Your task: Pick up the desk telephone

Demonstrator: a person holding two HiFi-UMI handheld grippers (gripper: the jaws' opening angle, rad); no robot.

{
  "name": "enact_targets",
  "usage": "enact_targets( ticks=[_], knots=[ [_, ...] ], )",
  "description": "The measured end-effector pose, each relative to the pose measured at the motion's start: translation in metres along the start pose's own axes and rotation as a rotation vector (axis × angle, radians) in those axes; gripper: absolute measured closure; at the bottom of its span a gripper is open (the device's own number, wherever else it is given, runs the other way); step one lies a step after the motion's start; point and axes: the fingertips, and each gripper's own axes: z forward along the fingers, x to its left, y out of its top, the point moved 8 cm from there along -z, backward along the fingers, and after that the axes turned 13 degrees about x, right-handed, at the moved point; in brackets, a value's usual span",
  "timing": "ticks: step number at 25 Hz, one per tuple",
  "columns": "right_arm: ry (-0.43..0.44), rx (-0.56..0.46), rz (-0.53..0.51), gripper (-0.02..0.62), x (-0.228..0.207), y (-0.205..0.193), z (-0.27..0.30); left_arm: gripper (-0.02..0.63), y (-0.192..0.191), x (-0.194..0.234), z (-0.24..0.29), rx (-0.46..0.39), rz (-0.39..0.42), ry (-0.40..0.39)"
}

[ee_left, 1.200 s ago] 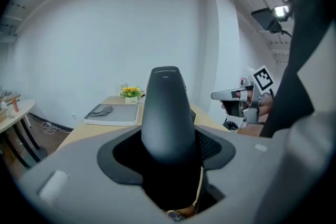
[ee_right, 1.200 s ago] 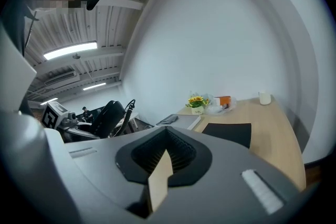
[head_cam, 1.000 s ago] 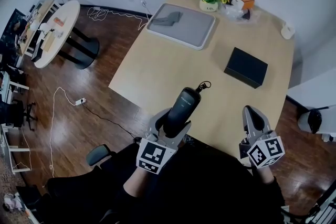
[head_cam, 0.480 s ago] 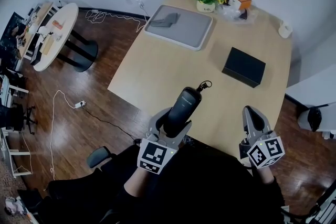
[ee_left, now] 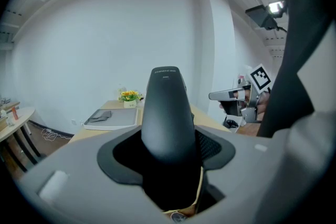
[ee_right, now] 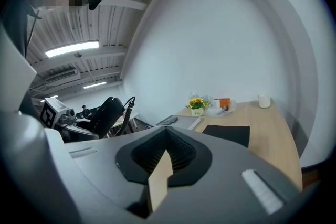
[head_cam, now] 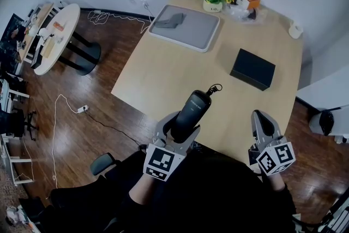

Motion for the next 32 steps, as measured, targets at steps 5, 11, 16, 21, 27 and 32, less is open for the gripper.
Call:
enact_targets(
  ticks=[5, 11, 16, 21, 27, 32],
  knots=[
    [0.011, 0.002, -0.009, 0.595, 0.0016, -0.0007, 0.0008, 0.344, -0.0004, 0.0001, 0.001, 0.0, -0.001, -0.004],
    [0.01, 0.009, -0.017, 0.595, 0.0024, -0.0011, 0.0013, 0.344, -0.0008, 0.0009, 0.002, 0.004, 0.003, -0.003],
    [0.007, 0.012, -0.014, 0.595, 0.0022, -0.0004, 0.0009, 0.345, -0.0001, 0.0014, 0.0022, 0.009, 0.004, -0.003],
    [0.006, 0.013, -0.015, 0.595, 0.0037, -0.0016, 0.0011, 0.344, -0.0021, 0.0018, 0.0014, 0.011, 0.004, -0.004],
    [0.007, 0.015, -0.018, 0.595, 0.0034, -0.0018, 0.0028, 0.344, -0.0027, 0.0028, 0.0027, 0.012, 0.005, -0.004],
    [0.006, 0.018, -0.019, 0.595, 0.0043, -0.0016, 0.0033, 0.345, -0.003, 0.0031, 0.0022, 0.008, 0.005, -0.007]
  ],
)
